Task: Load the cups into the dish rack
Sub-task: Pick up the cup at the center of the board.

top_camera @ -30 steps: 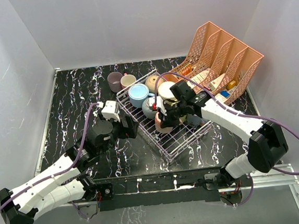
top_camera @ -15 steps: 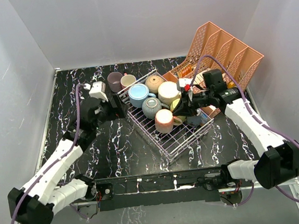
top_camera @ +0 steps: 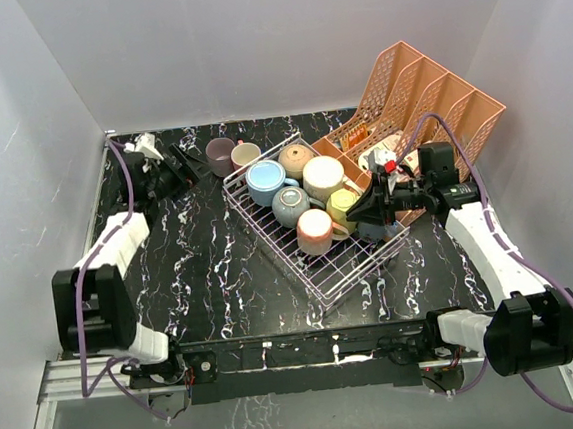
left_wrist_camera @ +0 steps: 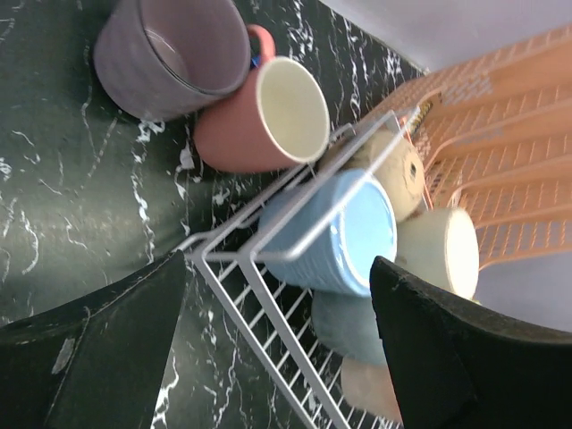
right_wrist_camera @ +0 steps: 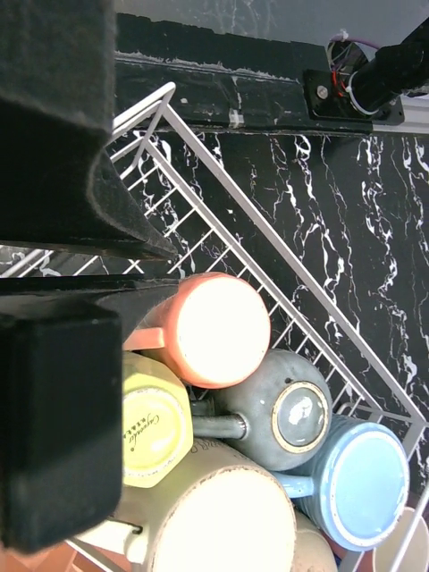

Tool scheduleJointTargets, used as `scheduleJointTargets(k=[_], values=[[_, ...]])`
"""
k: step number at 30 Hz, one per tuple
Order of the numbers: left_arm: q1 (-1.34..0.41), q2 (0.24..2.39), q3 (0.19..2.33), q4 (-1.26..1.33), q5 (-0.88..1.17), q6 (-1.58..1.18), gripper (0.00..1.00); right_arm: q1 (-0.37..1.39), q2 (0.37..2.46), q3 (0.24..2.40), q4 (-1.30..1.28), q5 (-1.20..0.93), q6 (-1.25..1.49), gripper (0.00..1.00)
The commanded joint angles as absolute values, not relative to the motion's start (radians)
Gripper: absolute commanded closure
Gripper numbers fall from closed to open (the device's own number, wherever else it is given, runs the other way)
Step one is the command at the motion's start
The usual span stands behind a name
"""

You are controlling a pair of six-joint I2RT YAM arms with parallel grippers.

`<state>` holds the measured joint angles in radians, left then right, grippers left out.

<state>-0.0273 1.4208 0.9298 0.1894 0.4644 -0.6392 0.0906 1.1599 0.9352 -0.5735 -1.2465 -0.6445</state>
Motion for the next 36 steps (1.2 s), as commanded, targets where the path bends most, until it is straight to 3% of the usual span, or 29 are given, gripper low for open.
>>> scheduleJointTargets(k=[1,9,14,32,36], values=[[0.016,1.529,1.047,0.267,0.507,-0.732,0.19,0.061,1.132,0.925,-0.502,-1.312,-0.646,0.84],[0.018,1.740,1.265,0.062,0.234,-0.662,0.24,0.054,1.117,0.901,-0.504,-1.282,-0.655,0.84],[0.008,1.848,1.391,-0.047,0.227,-0.646,0.29,0.055,1.123,0.905,-0.507,-1.262,-0.653,0.83],[-0.154,2.068,1.760,-0.292,-0.067,-0.434,0.30,0.055,1.119,0.890,-0.488,-1.236,-0.646,0.83],[-0.161,2.126,1.828,-0.335,-0.106,-0.397,0.36,0.054,1.118,0.888,-0.486,-1.234,-0.644,0.83]])
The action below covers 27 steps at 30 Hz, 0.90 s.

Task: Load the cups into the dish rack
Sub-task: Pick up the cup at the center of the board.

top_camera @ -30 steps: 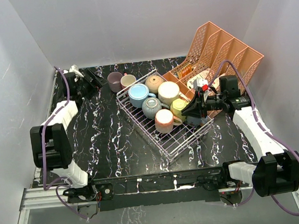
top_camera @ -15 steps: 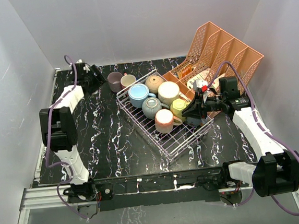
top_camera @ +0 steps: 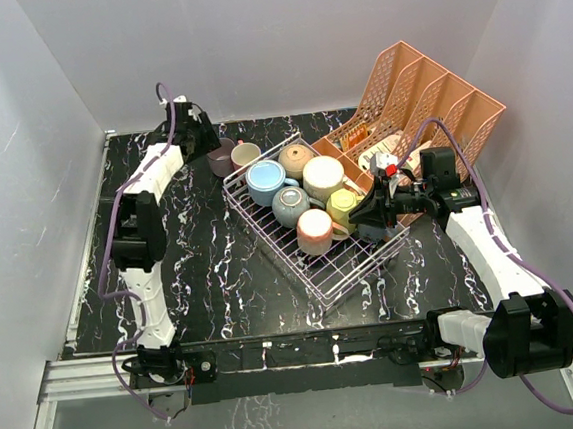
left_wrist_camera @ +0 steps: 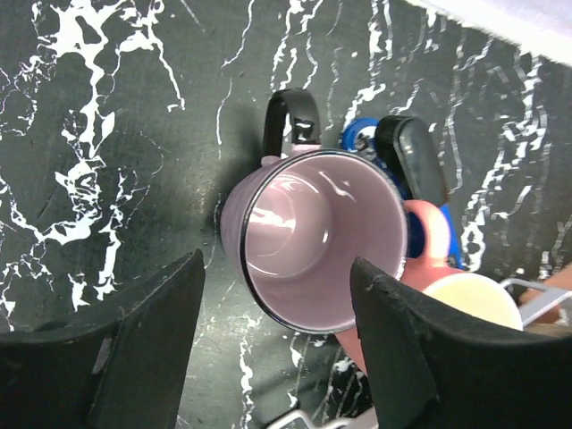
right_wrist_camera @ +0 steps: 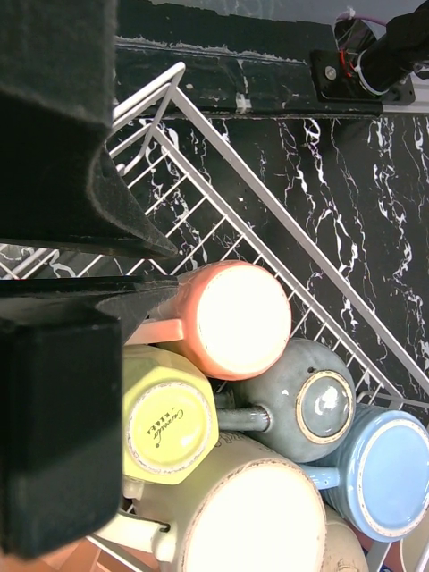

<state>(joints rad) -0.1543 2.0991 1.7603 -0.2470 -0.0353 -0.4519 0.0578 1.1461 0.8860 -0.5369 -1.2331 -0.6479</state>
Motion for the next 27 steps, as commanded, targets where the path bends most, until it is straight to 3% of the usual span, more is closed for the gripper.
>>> scheduleJointTargets(k=[1,6,12,16,19,27], values=[[-0.161,2.138,1.839,-0.340,-0.106,-0.389,0.38,0.054,1.120,0.888,-0.486,-1.234,-0.645,0.83],[-0.161,2.214,1.929,-0.393,-0.069,-0.351,0.50,0.055,1.120,0.885,-0.485,-1.230,-0.646,0.83],[-0.157,2.295,2.016,-0.452,-0.059,-0.342,0.76,0.052,1.114,0.881,-0.485,-1.220,-0.649,0.83],[-0.157,2.301,2.017,-0.456,-0.053,-0.344,0.85,0.051,1.116,0.879,-0.485,-1.224,-0.650,0.83],[-0.157,2.292,2.018,-0.456,-0.067,-0.334,0.98,0.051,1.118,0.878,-0.485,-1.225,-0.650,0.83],[-0.132,2.204,1.970,-0.405,-0.136,-0.326,1.00,0.052,1.121,0.873,-0.485,-1.229,-0.654,0.83]])
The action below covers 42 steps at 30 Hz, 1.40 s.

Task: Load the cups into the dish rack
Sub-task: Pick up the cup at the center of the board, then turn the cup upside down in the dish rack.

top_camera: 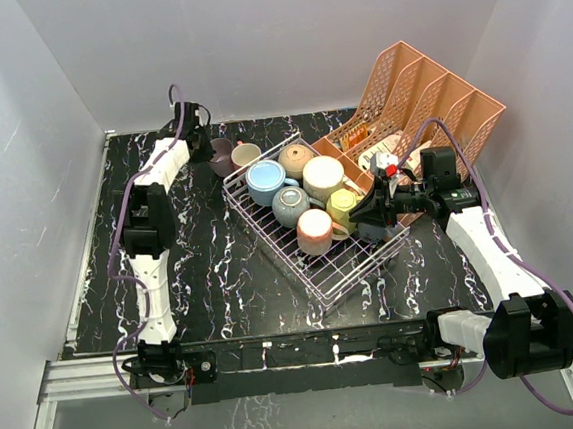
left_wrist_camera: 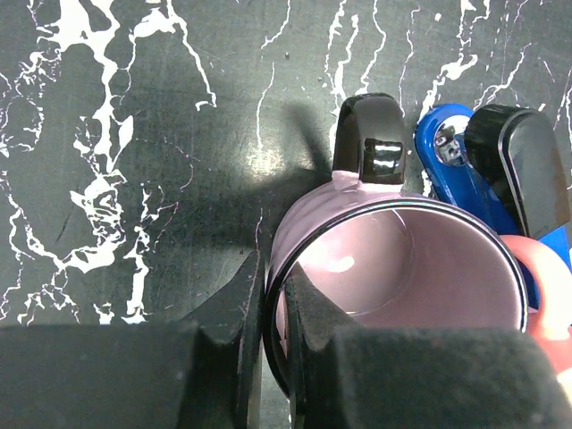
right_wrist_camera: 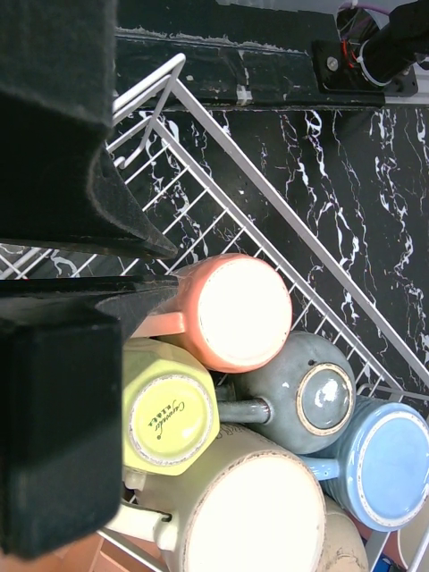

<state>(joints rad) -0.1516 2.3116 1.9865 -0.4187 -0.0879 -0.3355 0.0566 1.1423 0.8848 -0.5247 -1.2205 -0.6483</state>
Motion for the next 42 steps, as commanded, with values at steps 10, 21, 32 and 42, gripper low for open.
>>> scheduleJointTargets(k=[10,21,32,42], values=[[-0.032,1.891,1.672,-0.228,-0.131,-0.350,1.00,0.052,1.133,0.869,-0.510,-1.267,-0.689,0.83],[-0.006,1.340,1.120,-0.102,-0.021,-0.365,1.00,0.046,1.161,0.895,-0.626,-1.321,-0.815,0.83],[-0.005,0.877,0.877,-0.209,0.340,-0.360,1.00,0.055,1.269,1.097,-1.014,-1.256,-1.143,0.82],[-0.005,0.745,0.867,-0.274,0.570,-0.387,1.00,0.068,1.286,1.243,-1.074,-1.225,-1.168,0.77]])
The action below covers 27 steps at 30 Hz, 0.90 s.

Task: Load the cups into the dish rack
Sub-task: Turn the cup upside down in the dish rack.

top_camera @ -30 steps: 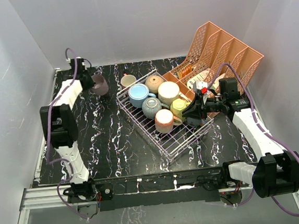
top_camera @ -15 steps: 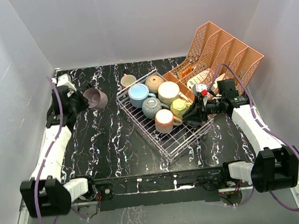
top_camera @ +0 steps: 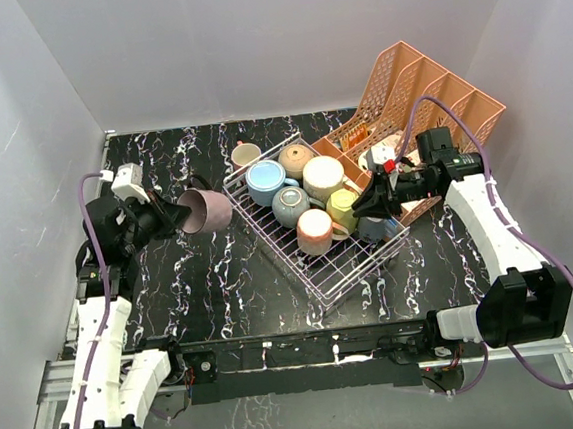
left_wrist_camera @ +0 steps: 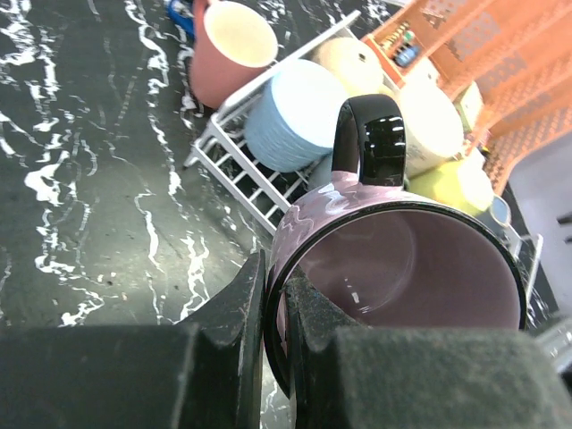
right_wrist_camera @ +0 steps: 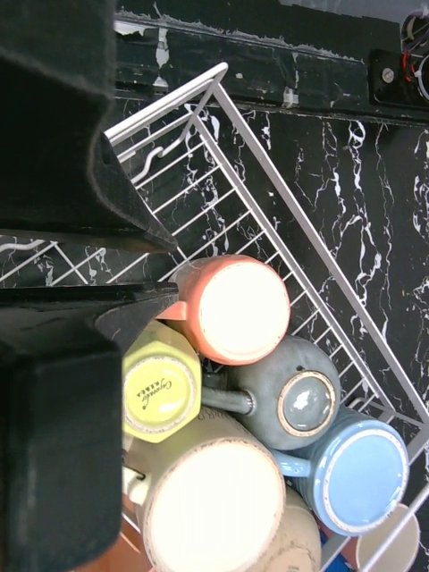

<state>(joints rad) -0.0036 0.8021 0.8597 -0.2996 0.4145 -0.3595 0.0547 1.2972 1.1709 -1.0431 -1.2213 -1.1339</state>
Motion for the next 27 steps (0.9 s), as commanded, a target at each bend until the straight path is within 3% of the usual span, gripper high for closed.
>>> scheduleJointTargets(k=[1,12,27], values=[[-0.006,0.738,0.866,-0.271,0.588,-0.387,1.00,0.074,1.287,1.253,-1.075,-1.224,-1.163,0.76],[-0.035,0.727,0.844,-0.114,0.795,-0.495,1.00,0.136,1.290,1.341,-1.084,-1.202,-1.150,0.73],[-0.344,0.804,0.954,-0.111,0.641,-0.424,1.00,0.155,1.296,1.406,-1.034,-1.157,-1.066,0.73]])
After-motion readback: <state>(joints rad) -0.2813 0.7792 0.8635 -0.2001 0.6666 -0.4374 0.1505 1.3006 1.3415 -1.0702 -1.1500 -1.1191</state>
